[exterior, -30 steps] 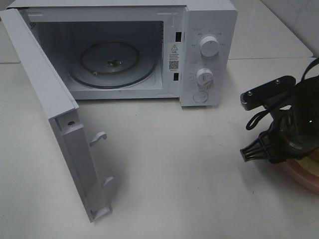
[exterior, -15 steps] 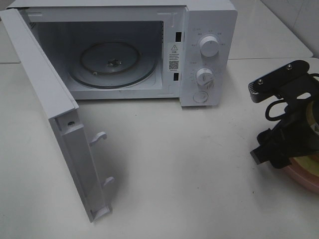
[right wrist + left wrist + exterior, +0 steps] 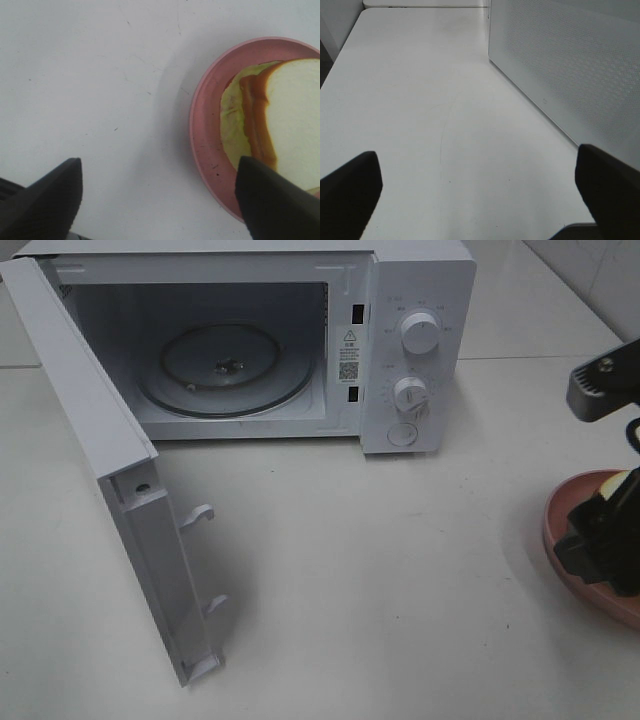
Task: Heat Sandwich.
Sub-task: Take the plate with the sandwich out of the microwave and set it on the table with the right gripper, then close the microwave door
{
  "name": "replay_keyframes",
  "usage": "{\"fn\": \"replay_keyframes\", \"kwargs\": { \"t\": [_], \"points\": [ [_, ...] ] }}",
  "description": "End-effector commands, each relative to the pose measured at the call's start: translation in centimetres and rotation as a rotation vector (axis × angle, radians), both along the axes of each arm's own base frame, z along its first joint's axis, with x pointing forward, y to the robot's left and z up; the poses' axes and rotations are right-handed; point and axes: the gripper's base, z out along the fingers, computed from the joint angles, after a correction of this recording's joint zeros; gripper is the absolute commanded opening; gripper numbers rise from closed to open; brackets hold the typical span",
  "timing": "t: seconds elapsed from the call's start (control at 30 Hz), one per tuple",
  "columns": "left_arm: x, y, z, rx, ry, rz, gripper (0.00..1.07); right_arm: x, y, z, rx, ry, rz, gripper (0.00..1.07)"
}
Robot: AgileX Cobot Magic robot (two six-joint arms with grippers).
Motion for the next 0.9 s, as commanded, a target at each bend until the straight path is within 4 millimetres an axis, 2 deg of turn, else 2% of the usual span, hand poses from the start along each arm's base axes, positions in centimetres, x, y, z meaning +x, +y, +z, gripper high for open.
{"fn": "replay_keyframes", "kwargs": {
  "t": [0.03,0.13,0.23,0.33,0.7,0.9],
  "points": [
    [-0.2,0.0,0.1,-0.005,-0.028,-0.007,0.98,-0.9,-0.3,0.9,0.013,0.004,0.035,0.76],
    [-0.2,0.0,0.1,-0.005,-0.028,-0.007,0.98,-2.7,-0.9,2.6,0.071,-0.020,0.049,0.76],
    [-0.2,0.0,0.1,-0.005,-0.028,-0.007,0.98,-3.5,-1.4,3.1,0.085,-0.029,0.042,0.76],
    [-0.2,0.0,0.1,-0.005,-0.028,-0.007,0.98,-5.2,-2.5,3.8,0.084,-0.039,0.035,0.76],
    [-0.2,0.0,0.1,-0.005,-0.028,-0.007,0.98,-8.4,-4.6,4.5,0.088,-0.042,0.005,0.76],
    [-0.2,0.0,0.1,-0.005,-0.028,-0.007,0.98,-10.2,-5.8,5.4,0.161,-0.166,0.009,0.76]
  ]
}}
